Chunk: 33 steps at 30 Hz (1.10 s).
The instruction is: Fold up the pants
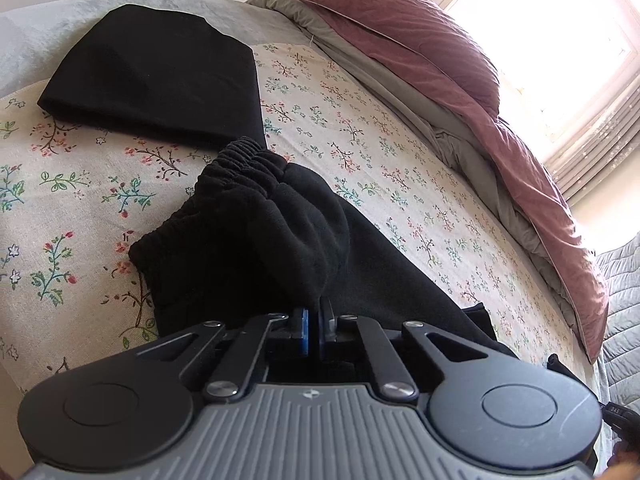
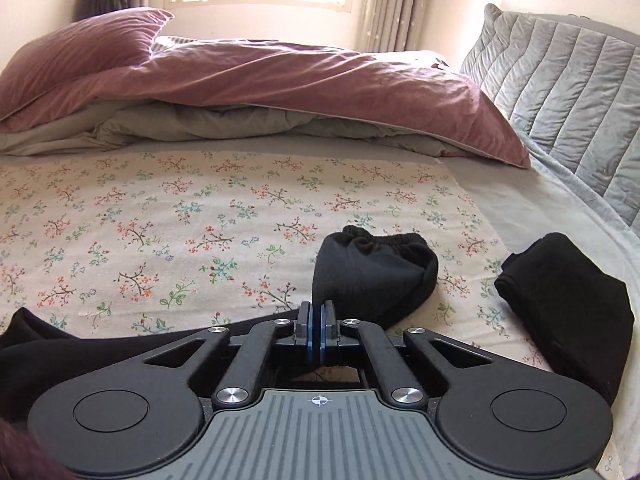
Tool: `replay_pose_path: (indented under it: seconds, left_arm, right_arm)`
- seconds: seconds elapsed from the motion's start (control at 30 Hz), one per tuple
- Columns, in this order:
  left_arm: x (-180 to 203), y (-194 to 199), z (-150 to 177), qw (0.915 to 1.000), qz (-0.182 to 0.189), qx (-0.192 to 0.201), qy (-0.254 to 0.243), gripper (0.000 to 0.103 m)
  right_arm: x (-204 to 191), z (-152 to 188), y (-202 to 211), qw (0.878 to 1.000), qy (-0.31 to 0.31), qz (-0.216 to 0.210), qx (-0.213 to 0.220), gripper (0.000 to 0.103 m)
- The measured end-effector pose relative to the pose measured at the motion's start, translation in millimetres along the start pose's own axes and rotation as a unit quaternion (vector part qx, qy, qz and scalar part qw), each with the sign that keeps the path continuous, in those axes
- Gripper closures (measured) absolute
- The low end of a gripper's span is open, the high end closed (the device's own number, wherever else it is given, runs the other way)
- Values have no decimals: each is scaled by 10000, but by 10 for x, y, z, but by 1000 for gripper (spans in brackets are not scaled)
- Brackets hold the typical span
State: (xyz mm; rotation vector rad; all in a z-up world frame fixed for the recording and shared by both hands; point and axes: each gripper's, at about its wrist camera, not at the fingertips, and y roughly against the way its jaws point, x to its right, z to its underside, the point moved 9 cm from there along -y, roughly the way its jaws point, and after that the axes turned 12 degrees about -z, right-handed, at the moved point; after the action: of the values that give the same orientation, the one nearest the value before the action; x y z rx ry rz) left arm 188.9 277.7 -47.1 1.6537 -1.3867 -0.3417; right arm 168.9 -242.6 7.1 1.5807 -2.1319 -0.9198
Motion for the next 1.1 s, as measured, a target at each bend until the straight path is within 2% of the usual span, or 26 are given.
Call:
replay_pose_path:
  seconds: [0.17, 0.37, 0.73, 0.83, 0.87, 0.9, 0.93, 1.0, 1.07, 1.1]
  left_arm:
    - [-84, 63, 124, 9995, -211, 8, -219, 90]
    - [-232, 63, 346, 9965, -585, -124, -584, 90]
    - [-381, -65, 531, 9934, -893, -349, -623, 89]
    - [-342, -50, 518, 9922, -1025, -350, -623, 84]
    - [-313, -12, 513, 9914, -1080, -328, -664, 77]
    - [-276, 29, 512, 9905, -1142, -283, -716, 65]
    - [-247, 74, 523, 9898, -1165, -232, -787, 58]
    - [-156, 176, 558, 9884, -1179, -110, -953, 36]
    - [-10, 264, 620, 9866, -1125, -14, -1182, 29]
    - [62, 300, 654, 9855, -1090, -4, -1301, 27]
  right_arm:
    - [175, 432, 353, 9992, -276, -272, -61, 103]
    - [201, 851, 592, 9987, -142, -466, -177, 103]
    - [322, 1471, 345, 9950, -27, -532, -842, 103]
    - [321, 1561, 270, 9944, 91, -539, -909, 102]
    - [305, 1548, 286, 9944, 170, -513, -904, 100]
    - [288, 1529, 303, 9942, 211, -531, -910, 97]
    - [294, 1496, 326, 9941, 259, -493, -932, 87]
    - [339, 1398, 403, 9948, 264, -492, -847, 68]
    - [415, 1269, 501, 9963, 189, -509, -666, 28]
    - [447, 1211, 542, 9967, 166, -534, -594, 25]
